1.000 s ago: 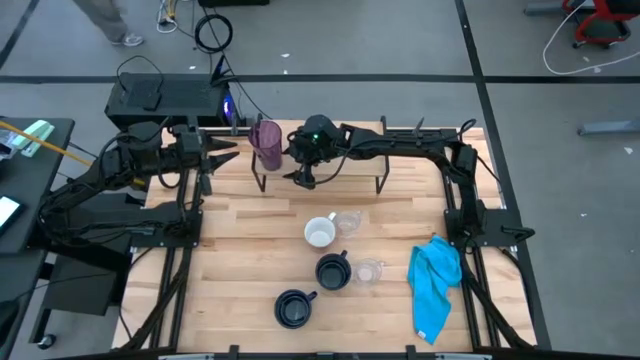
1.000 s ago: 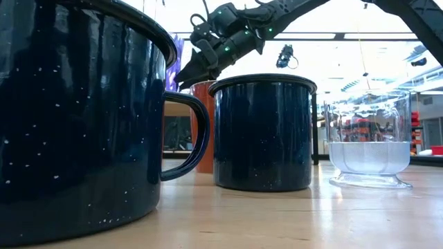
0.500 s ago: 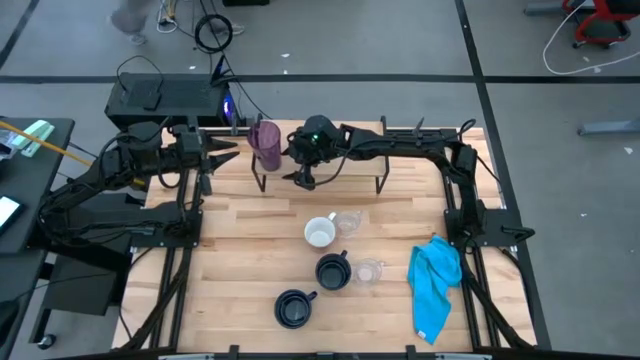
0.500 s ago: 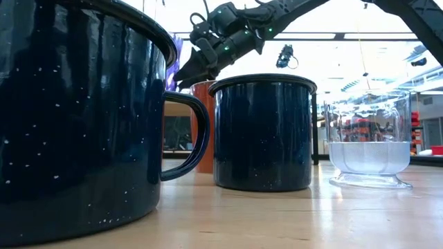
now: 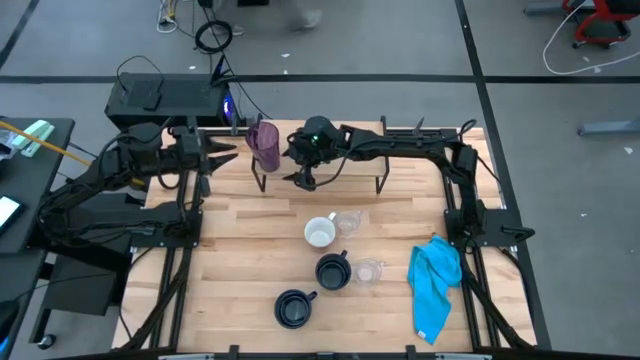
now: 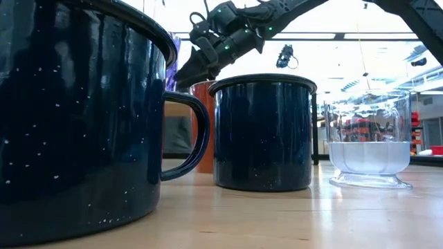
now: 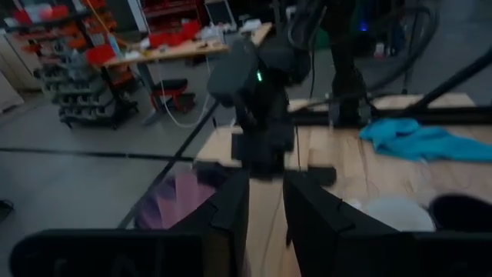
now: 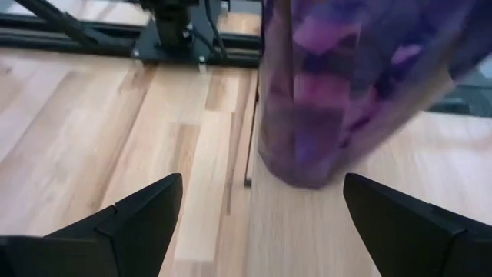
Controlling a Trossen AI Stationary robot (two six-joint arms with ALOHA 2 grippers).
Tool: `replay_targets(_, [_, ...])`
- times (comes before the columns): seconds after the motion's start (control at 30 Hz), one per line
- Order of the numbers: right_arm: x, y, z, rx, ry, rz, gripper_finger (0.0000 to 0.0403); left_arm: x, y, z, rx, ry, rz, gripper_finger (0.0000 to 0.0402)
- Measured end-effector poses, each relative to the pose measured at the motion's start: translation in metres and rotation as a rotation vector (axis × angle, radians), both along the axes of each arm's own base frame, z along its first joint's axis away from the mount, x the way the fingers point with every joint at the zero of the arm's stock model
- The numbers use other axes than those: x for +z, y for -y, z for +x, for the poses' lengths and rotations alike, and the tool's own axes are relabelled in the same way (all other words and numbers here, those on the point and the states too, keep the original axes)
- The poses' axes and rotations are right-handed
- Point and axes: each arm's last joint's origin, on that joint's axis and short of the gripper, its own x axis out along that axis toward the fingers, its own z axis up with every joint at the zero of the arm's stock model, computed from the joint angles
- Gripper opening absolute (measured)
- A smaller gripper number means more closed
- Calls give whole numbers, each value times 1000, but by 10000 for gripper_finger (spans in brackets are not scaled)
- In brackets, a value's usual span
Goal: Stack small to large cups/mugs on shelf
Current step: Put the violet cup on the shelf, then put the brown mug on the shelf
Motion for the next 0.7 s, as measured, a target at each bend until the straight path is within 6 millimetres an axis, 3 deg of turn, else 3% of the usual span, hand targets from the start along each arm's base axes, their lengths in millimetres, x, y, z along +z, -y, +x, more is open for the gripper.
replay_targets(0.23, [24, -1, -20, -26, -41, 0, 368, -9, 5, -12, -17, -43, -55, 80])
replay_targets(0.37, [37, -11, -31, -11, -72, 10, 367, -31, 6, -14, -26, -2, -63, 72])
replay_targets(0.53, [43, -34, -38, 16, -119, 48, 367, -61, 7, -16, -16, 42, -97, 66])
replay_targets(0.7, [39, -70, -33, 99, -152, 58, 367, -77, 9, -21, -11, 51, -123, 68])
